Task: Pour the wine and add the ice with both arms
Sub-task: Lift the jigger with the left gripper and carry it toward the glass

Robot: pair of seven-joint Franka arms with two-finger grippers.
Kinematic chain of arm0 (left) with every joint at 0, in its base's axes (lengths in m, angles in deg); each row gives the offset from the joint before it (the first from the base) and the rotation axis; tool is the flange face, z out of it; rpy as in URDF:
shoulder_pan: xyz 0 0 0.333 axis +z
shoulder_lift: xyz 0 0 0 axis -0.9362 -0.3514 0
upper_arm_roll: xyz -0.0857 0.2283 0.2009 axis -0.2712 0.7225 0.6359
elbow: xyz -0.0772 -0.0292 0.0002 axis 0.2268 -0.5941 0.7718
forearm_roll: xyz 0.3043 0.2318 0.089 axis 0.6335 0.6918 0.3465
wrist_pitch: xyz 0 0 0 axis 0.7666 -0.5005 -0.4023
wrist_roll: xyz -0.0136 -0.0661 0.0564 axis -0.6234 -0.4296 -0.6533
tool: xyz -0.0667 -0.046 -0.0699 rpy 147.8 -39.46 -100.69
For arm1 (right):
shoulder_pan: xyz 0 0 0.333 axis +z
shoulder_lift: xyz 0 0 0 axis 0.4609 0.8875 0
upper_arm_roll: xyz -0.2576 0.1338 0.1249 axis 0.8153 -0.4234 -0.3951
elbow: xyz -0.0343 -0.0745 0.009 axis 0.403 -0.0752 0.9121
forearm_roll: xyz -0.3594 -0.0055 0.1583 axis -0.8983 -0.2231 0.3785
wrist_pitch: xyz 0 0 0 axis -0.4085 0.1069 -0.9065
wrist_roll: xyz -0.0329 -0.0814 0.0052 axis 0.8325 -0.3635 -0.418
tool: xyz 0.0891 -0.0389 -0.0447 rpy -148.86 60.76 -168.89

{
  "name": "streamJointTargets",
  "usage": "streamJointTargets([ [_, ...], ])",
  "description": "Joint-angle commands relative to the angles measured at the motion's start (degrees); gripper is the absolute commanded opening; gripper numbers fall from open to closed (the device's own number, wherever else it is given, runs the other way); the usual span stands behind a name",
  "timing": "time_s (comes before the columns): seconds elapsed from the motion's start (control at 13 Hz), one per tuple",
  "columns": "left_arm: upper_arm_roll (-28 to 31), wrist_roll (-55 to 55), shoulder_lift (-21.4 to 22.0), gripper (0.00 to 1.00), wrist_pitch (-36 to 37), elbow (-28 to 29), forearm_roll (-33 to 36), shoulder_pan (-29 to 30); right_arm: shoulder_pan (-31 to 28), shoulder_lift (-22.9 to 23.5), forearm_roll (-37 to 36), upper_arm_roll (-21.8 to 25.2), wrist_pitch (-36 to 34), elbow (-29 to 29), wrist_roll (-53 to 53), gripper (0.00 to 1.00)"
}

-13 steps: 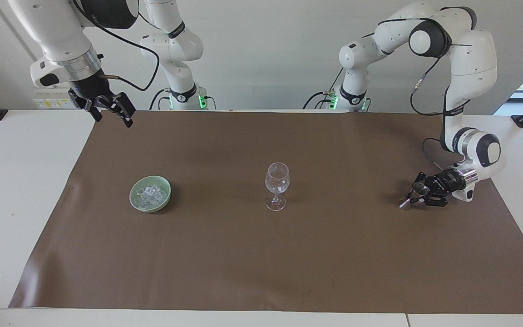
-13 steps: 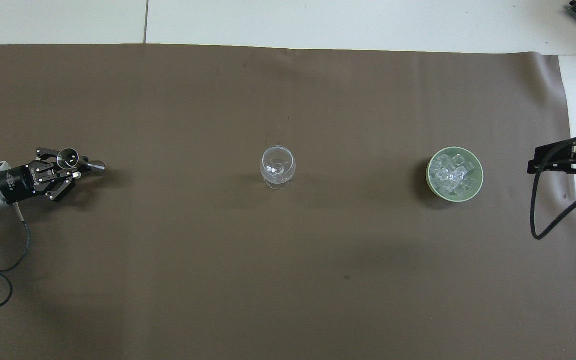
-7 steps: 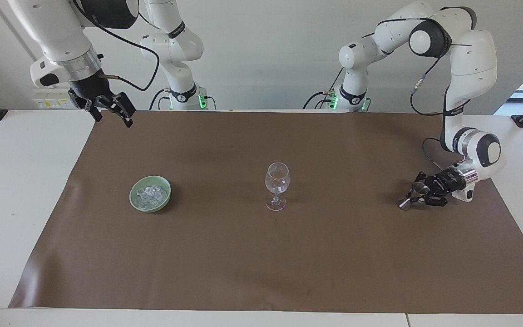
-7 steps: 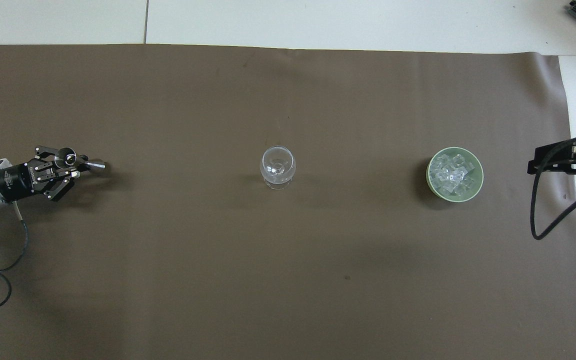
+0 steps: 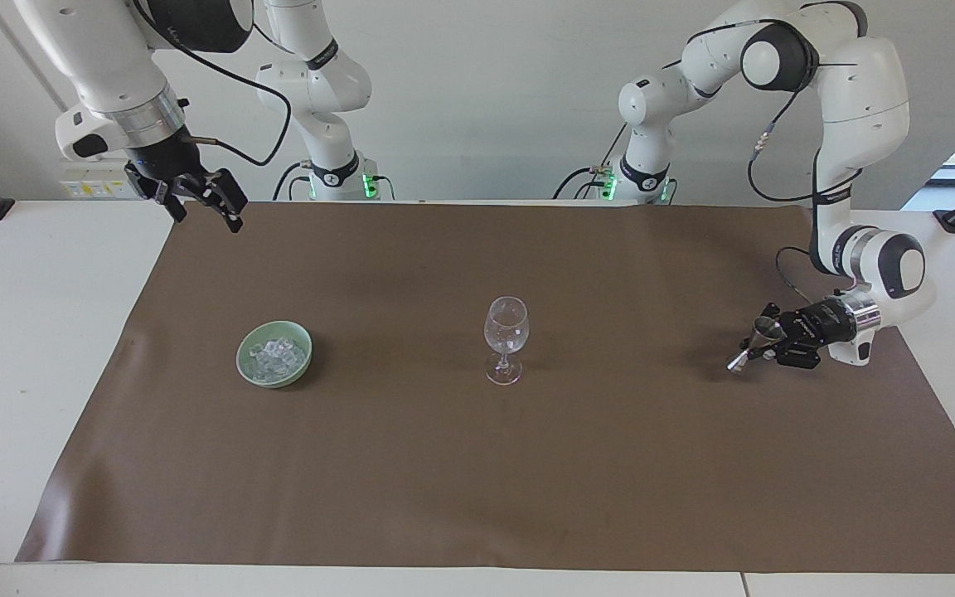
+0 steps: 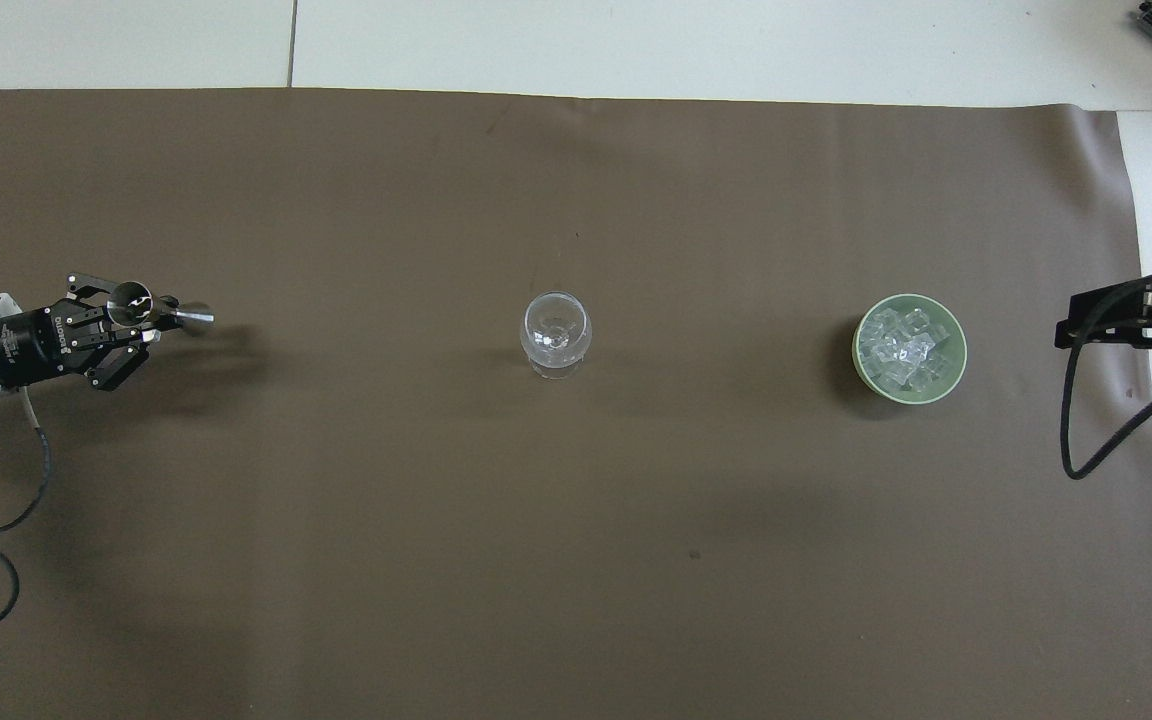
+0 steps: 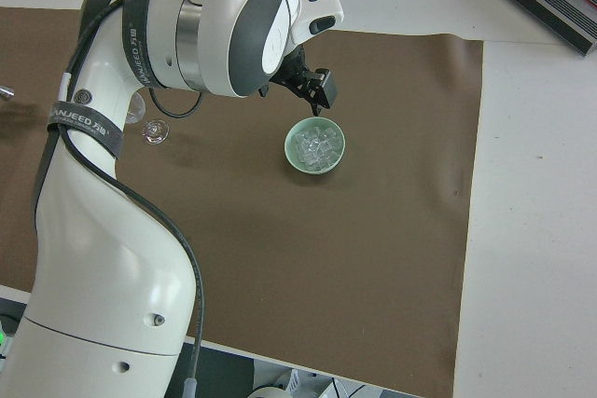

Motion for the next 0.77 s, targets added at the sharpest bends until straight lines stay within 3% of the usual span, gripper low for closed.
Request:
streamJointTargets([
  [0.0, 1.01, -1.97, 3.21, 0.00, 0.54, 1.07, -0.04, -3.04, -0.36, -0.44, 1.32, -0.05, -0.32, 0.27, -1.01, 1.00],
  [0.69, 1.10, -6.27, 10.24, 0.00, -4.11, 2.47, 0.31, -10.77, -0.36, -0.44, 1.32, -0.05, -0.32, 0.27, -1.01, 1.00],
])
